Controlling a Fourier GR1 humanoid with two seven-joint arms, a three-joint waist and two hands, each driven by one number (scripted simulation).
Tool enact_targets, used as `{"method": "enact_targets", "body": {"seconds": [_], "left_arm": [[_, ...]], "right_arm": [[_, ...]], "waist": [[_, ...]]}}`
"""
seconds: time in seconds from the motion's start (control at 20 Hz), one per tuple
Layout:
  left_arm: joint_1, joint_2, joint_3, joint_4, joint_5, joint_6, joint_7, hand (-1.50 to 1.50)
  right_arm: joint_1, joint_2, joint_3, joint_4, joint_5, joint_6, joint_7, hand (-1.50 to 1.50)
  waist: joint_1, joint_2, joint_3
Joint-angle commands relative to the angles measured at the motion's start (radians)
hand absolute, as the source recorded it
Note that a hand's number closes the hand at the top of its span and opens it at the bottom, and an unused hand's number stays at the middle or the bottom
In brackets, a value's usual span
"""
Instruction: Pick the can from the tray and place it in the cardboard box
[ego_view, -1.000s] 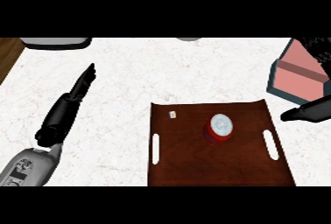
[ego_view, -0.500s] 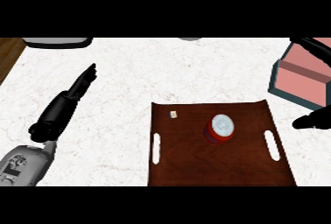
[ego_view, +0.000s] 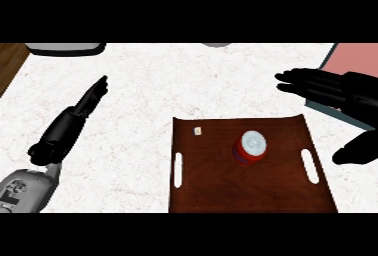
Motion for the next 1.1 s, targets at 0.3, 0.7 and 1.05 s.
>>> {"method": "enact_targets", "body": {"seconds": [0.3, 0.7, 1.05], "left_arm": [[0.006, 0.003, 0.044, -0.036, 0.005, -0.042, 0.036, 0.00], [-0.007, -0.029, 0.101, 0.020, -0.033, -0.090, 0.003, 0.00], [-0.009, -0.089, 0.107, 0.089, -0.094, -0.097, -0.054, 0.00]], "right_arm": [[0.038, 0.061, 0.166, -0.353, 0.154, 0.166, 0.410, -1.50], [0.017, 0.199, 0.139, -0.341, 0.183, 0.350, 0.571, -1.50], [0.088, 0.325, 0.248, -0.298, 0.416, 0.272, 0.587, -1.50]], "waist": [[-0.012, -0.004, 0.000], [-0.005, 0.002, 0.001], [-0.005, 0.003, 0.001]]}}
